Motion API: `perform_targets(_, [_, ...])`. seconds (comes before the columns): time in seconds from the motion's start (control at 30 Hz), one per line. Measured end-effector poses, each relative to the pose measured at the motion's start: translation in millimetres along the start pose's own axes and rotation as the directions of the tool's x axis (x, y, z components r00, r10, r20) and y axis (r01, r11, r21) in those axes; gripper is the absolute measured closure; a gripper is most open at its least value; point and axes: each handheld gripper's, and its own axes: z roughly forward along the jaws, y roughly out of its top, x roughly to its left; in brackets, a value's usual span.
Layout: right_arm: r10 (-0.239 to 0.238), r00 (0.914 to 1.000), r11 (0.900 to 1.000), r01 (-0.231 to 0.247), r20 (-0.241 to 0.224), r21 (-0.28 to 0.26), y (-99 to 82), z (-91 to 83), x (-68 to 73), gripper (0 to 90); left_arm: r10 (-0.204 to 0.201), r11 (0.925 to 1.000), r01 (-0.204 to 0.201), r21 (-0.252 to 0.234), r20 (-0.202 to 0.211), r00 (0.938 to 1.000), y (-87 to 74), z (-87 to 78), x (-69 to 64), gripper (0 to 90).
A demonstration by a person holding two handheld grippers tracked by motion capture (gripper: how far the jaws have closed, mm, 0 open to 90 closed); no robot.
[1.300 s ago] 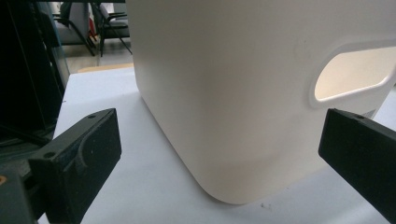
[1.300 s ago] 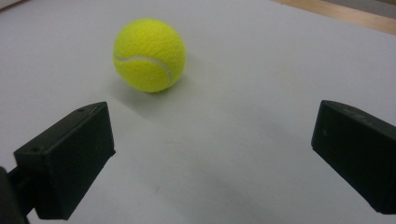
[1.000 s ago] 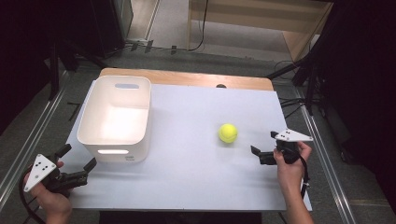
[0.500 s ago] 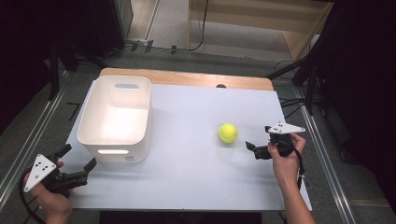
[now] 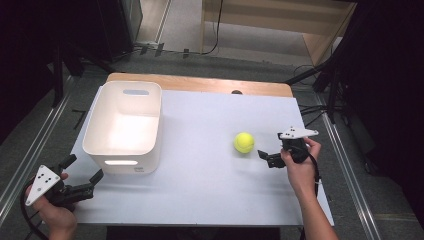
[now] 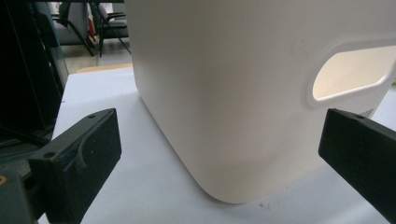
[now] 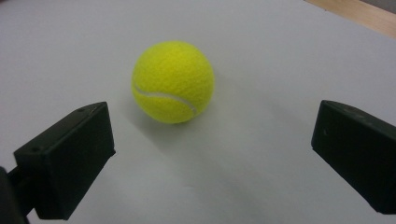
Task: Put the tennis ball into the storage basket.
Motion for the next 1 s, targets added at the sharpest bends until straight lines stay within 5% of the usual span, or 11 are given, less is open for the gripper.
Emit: perform_targets(1.0, [-0.051, 0.9972, 0.9934, 0.056, -0.055, 0.099, 29.5, 18.1, 0.4, 0.0, 0.001, 1.0, -0.001, 0.001, 0.002, 1.0, 0.1, 0.0, 0.0, 0.0])
